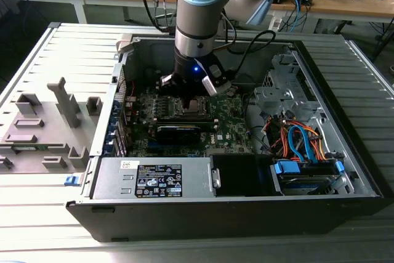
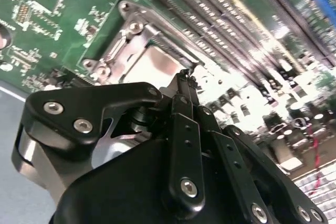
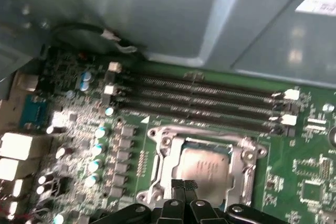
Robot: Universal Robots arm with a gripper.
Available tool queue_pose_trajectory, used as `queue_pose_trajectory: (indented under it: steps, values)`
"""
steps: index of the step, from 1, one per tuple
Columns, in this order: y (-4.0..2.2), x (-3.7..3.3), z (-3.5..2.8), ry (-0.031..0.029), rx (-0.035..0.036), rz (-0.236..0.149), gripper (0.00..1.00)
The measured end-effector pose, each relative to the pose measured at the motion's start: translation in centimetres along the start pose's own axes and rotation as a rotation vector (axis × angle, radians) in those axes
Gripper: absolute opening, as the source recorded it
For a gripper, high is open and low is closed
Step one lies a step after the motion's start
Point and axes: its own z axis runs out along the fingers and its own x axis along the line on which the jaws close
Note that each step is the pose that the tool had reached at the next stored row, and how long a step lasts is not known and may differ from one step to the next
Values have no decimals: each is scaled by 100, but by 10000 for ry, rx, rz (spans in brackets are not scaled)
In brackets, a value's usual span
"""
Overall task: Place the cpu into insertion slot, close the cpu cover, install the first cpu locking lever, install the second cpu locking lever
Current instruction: 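Install the second cpu locking lever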
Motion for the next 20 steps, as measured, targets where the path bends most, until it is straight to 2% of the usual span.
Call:
queue_pose_trajectory:
  steps: [2, 4, 6, 7, 8, 9, 11, 15, 20]
  values:
    - [39, -42, 1, 17, 73, 4, 11]
    - [76, -75, 3, 42, 232, 15, 11]
    - [86, -89, 2, 84, 477, 26, 11]
    - [90, -93, -1, 119, 688, 42, 11]
    - [91, -94, -5, 134, 777, 50, 11]
    - [93, -94, -12, 140, 818, 53, 11]
    - [95, -93, -39, 144, 830, 53, 11]
    - [103, -88, -147, 143, 831, 55, 11]
    - [106, -87, -177, 142, 830, 54, 11]
